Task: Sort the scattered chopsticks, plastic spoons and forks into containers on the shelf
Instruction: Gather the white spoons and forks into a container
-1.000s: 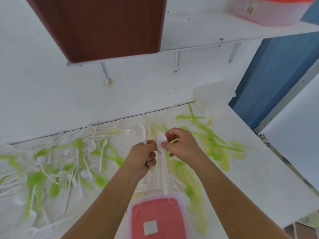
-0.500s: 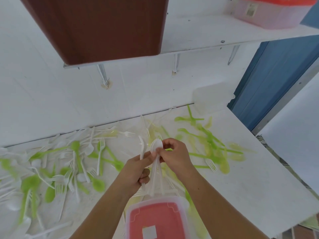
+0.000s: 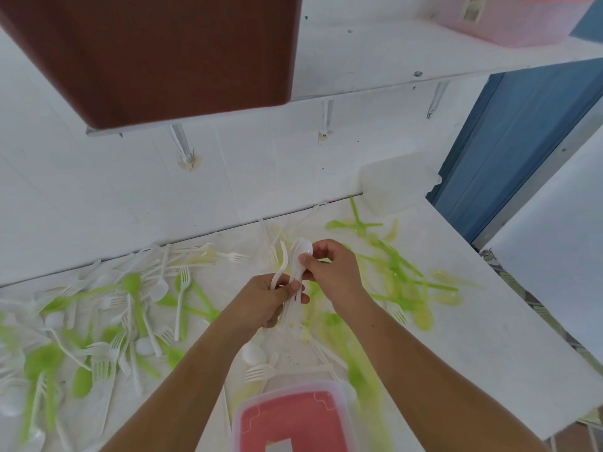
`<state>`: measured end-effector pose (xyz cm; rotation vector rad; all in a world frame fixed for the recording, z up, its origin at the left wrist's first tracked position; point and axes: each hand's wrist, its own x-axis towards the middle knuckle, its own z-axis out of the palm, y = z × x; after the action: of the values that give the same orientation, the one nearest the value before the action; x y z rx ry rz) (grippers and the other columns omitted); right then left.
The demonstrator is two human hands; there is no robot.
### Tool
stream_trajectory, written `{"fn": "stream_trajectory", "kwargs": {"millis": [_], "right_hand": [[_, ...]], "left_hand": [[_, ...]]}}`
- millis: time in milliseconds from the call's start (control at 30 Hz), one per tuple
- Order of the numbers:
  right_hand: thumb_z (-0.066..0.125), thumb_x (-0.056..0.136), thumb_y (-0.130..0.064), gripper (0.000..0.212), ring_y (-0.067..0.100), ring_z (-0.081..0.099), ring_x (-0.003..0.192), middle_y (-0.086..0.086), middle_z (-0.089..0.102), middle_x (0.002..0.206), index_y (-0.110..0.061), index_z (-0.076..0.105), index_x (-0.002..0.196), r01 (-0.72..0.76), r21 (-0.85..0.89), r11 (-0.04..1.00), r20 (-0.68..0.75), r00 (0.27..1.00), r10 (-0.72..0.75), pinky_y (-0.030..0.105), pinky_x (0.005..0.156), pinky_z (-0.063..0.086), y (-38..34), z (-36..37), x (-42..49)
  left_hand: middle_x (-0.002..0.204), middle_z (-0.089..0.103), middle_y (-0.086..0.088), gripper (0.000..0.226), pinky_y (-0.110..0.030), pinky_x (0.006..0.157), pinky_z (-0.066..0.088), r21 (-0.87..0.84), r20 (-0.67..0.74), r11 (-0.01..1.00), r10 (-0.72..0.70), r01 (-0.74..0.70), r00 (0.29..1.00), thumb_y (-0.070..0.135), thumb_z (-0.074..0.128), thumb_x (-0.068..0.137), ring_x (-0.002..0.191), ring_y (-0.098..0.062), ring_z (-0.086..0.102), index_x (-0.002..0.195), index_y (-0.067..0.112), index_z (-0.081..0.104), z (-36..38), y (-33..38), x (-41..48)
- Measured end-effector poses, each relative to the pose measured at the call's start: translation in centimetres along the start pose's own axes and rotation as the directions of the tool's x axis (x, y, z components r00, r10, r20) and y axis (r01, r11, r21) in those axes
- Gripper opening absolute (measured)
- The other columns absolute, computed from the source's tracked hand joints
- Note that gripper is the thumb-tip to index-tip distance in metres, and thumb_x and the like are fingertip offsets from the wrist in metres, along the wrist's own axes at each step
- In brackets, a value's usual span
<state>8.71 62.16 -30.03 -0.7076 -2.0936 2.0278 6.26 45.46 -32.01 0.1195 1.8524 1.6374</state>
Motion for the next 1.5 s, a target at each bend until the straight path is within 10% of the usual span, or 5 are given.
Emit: {"fn": "stream_trajectory", "kwargs": {"millis": [233, 367, 700, 1167, 1500], "right_hand": [[0.074, 0.089, -0.010, 0.004, 0.019, 0.071, 0.073, 0.005, 0.073, 0.087, -0.014, 0.074, 0.089, -0.049, -0.178, 0.983, -0.023, 0.999, 0.045, 0.036, 0.071, 0.060, 0.3, -5.2, 6.0], [0.064, 0.077, -0.011, 0.018, 0.013, 0.066, 0.080, -0.010, 0.069, 0.080, -0.026, 0.073, 0.074, -0.056, -0.766, 0.641, -0.028, 0.998, 0.054, 0.024, 0.069, 0.052, 2.8, -7.0, 7.6], [0.062, 0.087, -0.026, 0.022, 0.029, 0.068, 0.102, 0.004, 0.068, 0.104, -0.018, 0.070, 0.105, 0.079, -0.953, 0.293, 0.099, 0.994, 0.054, 0.029, 0.073, 0.046, 5.6, -1.1, 6.0], [0.058, 0.084, -0.003, 0.051, 0.025, 0.060, 0.110, 0.001, 0.055, 0.114, -0.022, 0.069, 0.131, 0.264, -0.823, 0.503, 0.280, 0.959, -0.045, 0.034, 0.092, 0.051, 8.3, -1.3, 6.3], [0.072, 0.082, -0.010, 0.014, 0.012, 0.060, 0.072, -0.010, 0.061, 0.093, -0.024, 0.071, 0.079, 0.473, -0.614, 0.632, 0.357, 0.881, -0.311, 0.026, 0.065, 0.048, 6.6, -2.6, 6.2]], "left_hand": [[0.084, 0.077, -0.007, 0.020, -0.021, 0.043, 0.022, 0.024, -0.184, 0.999, 0.026, -0.022, 0.983, 0.023, 0.065, 0.102, 0.043, -0.011, 0.034, 0.101, 0.009, 0.079, -2.3, 0.3, 2.2], [0.097, 0.078, -0.012, 0.019, -0.021, 0.041, 0.023, -0.019, -0.272, 1.000, 0.003, -0.008, 0.962, 0.022, 0.064, 0.103, 0.043, -0.013, 0.032, 0.104, 0.007, 0.077, -4.3, -0.1, 3.4], [0.099, 0.078, -0.014, 0.020, -0.022, 0.040, 0.023, -0.083, -0.289, 0.996, -0.039, 0.015, 0.956, 0.017, 0.059, 0.105, 0.044, -0.013, 0.029, 0.107, 0.003, 0.073, -5.8, -0.8, 4.1], [0.100, 0.078, -0.016, 0.020, -0.022, 0.038, 0.023, -0.154, -0.313, 0.988, -0.030, -0.019, 0.949, 0.017, 0.060, 0.105, 0.042, -0.011, 0.027, 0.109, 0.002, 0.073, -7.3, -0.8, 1.9], [0.098, 0.078, -0.013, 0.021, -0.022, 0.040, 0.022, -0.120, -0.312, 0.992, -0.015, -0.024, 0.950, 0.020, 0.061, 0.104, 0.044, -0.013, 0.026, 0.107, 0.004, 0.074, -7.4, -0.2, 1.6]]}}
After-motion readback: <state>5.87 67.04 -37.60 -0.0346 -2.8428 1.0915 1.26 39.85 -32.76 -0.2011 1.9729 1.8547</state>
